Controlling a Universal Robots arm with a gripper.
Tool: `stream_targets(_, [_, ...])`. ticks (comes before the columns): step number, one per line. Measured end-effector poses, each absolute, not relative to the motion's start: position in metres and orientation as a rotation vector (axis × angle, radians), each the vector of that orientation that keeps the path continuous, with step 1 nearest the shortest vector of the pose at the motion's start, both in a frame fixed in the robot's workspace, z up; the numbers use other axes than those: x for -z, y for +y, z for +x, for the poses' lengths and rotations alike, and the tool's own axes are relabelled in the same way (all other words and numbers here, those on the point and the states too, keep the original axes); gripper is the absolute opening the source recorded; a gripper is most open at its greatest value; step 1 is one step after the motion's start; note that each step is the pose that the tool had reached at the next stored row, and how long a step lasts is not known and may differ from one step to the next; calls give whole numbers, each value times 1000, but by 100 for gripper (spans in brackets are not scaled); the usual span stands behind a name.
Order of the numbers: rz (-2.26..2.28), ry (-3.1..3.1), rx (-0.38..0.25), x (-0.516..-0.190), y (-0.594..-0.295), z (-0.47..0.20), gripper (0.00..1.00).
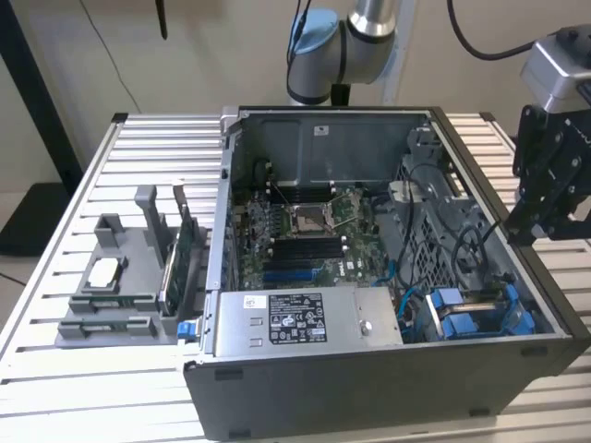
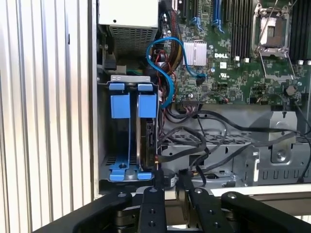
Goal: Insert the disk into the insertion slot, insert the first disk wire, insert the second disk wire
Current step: 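Insert the second disk wire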
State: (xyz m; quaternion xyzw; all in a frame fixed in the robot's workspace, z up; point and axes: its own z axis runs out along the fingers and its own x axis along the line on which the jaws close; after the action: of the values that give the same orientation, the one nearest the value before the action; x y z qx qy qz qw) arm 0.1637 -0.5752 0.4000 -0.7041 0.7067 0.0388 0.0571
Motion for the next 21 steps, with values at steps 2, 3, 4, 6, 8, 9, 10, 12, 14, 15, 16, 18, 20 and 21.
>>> stream_targets(2, [-2135, 2143, -119, -401, -575, 165, 27])
stream_targets(3, [-2136, 2144, -119, -401, -574, 165, 27])
stream_targets(4, [-2136, 2144, -119, -401, -574, 166, 27])
stream_targets(6, [-2136, 2143, -120, -401, -573, 167, 27])
stream_targets(8, [-2137, 2143, -120, -401, -573, 169, 27])
stream_targets(9, [-2137, 2143, -120, -401, -572, 170, 27])
stream_targets(10, [-2138, 2143, -120, -401, -572, 170, 27])
stream_targets(12, [-2138, 2142, -120, -401, -571, 172, 27])
stream_targets(14, [-2139, 2141, -120, -401, -570, 172, 27])
stream_targets(15, [-2139, 2141, -120, -401, -569, 172, 27])
stream_targets(16, [-2140, 2141, -120, -401, -569, 173, 27])
stream_targets(18, [-2140, 2140, -121, -399, -569, 174, 27])
stream_targets(20, [-2140, 2140, -120, -398, -569, 175, 27])
stream_targets(21, [-2140, 2140, -120, -397, -569, 176, 27])
